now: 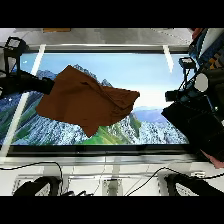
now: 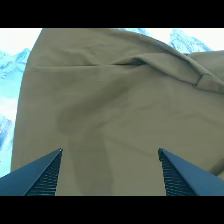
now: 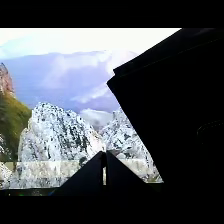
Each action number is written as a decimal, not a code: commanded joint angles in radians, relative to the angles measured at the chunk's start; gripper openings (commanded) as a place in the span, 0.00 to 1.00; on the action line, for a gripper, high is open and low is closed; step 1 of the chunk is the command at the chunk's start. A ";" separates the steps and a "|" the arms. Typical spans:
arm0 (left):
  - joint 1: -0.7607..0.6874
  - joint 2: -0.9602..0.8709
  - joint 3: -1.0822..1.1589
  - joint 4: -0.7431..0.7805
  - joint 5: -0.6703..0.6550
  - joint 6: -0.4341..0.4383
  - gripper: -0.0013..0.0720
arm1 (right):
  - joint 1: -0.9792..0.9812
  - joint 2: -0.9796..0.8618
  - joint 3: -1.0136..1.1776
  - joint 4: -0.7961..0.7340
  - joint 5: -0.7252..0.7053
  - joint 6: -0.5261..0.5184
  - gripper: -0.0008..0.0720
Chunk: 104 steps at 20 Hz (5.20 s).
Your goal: Fold the clothes and pants, and hang the long-sleeved shirts on hangers.
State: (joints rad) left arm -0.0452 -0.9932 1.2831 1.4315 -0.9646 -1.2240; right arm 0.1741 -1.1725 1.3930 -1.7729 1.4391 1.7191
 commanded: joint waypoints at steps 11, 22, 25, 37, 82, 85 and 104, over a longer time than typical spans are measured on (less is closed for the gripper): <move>0.001 0.001 0.001 0.000 0.000 0.000 0.98 | 0.001 0.000 0.000 0.001 -0.028 0.000 0.02; 0.001 0.001 0.001 -0.003 0.004 -0.003 0.98 | 0.008 0.000 -0.392 0.858 -0.339 -0.274 0.02; 0.001 0.001 0.001 -0.002 0.008 -0.003 0.98 | 0.075 -0.012 -0.552 1.015 -0.631 -0.269 0.61; 0.001 0.000 0.001 -0.002 0.026 -0.003 0.98 | 0.199 -0.486 -0.357 1.170 -0.649 -0.163 0.62; 0.305 -0.667 -0.314 -0.616 -0.023 0.186 0.18 | -0.244 -0.248 -0.035 0.584 -0.017 -0.509 0.02; 0.294 -0.630 -0.266 -0.645 -0.086 0.222 0.05 | -0.244 -0.232 -0.019 0.621 -0.025 -0.509 0.02; 0.384 0.612 0.080 -0.412 0.509 0.222 0.05 | -0.244 0.567 0.394 0.650 -0.223 -0.388 0.02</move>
State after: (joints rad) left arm 0.3374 -0.5140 1.3590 0.8970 -0.6044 -1.0019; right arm -0.0689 -0.7166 1.7630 -1.1175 1.3010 1.2926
